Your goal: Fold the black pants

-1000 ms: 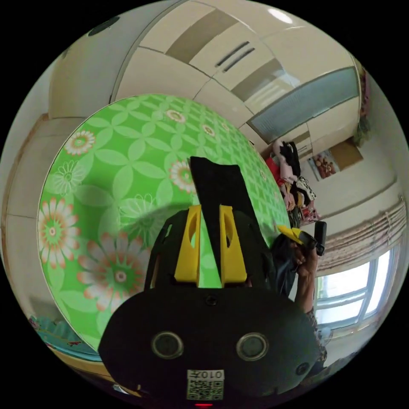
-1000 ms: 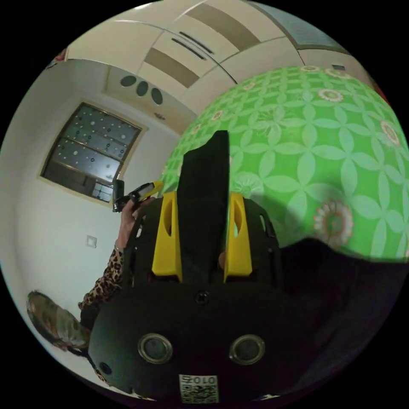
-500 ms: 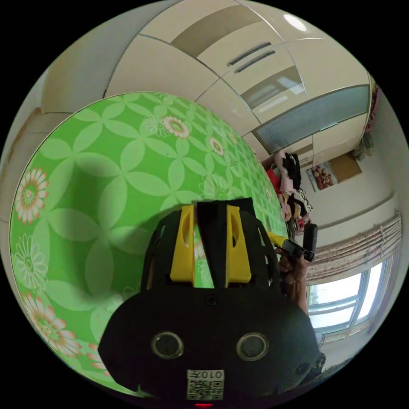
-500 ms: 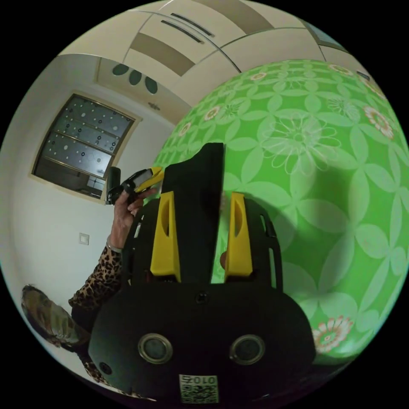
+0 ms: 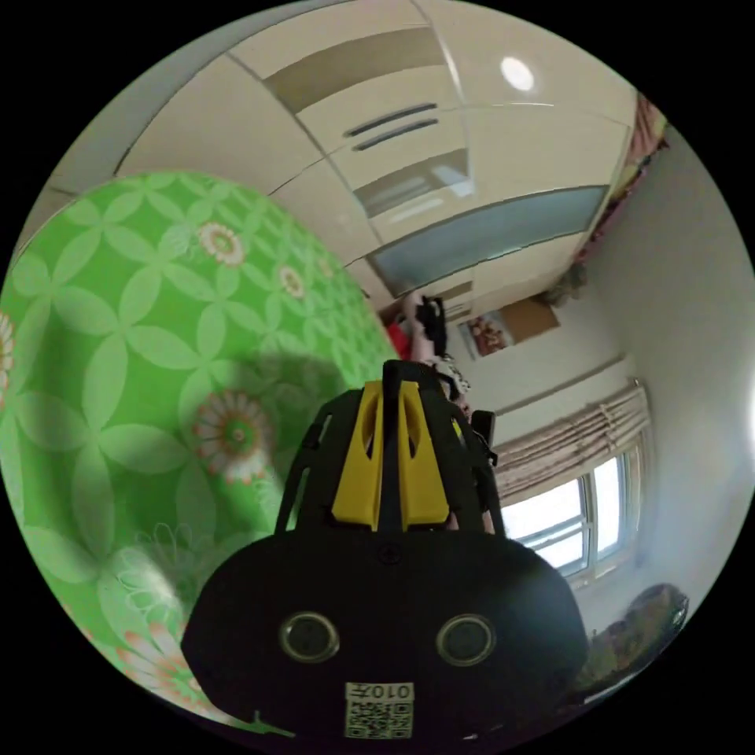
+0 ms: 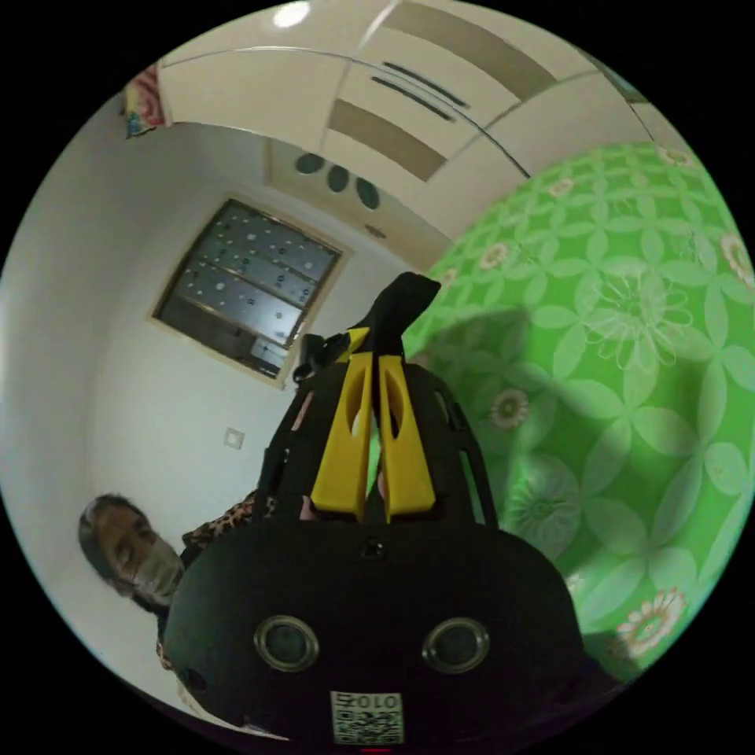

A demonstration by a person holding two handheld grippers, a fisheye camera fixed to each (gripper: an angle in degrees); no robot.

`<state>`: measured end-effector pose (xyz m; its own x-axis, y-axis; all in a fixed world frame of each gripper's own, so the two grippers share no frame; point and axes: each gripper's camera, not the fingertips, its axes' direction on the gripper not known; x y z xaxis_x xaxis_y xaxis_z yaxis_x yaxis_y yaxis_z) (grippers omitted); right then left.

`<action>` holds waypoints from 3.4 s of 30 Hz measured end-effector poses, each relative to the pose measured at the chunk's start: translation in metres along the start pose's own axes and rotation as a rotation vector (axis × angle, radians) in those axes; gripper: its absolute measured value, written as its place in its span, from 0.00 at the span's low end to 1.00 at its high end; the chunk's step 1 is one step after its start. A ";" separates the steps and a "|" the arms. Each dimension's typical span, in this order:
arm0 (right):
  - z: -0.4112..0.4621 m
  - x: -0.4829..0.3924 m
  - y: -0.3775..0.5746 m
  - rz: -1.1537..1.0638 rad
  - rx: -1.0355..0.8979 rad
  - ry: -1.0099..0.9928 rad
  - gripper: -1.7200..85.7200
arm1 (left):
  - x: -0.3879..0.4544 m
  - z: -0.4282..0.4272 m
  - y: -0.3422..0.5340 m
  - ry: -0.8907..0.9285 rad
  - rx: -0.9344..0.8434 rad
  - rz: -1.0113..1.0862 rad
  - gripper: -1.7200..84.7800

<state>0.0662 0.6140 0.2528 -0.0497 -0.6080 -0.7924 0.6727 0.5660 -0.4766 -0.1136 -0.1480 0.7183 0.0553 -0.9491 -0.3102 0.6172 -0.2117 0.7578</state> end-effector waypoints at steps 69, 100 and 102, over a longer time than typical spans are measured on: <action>0.273 -0.332 0.374 -0.332 -0.554 -0.165 0.05 | -0.316 -0.113 0.632 0.646 0.546 -0.077 0.29; 0.270 -0.482 0.358 -0.254 -0.537 -0.097 0.05 | -0.202 -0.148 0.693 0.453 0.447 0.145 0.10; 0.291 -0.510 0.362 -0.296 -0.552 0.000 0.05 | -0.182 -0.159 0.695 0.355 0.416 0.145 0.10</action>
<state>0.5496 0.9671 0.5954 -0.1753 -0.7829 -0.5969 0.1504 0.5779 -0.8021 0.4301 -0.0852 1.2098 0.4214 -0.8537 -0.3061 0.2266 -0.2277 0.9470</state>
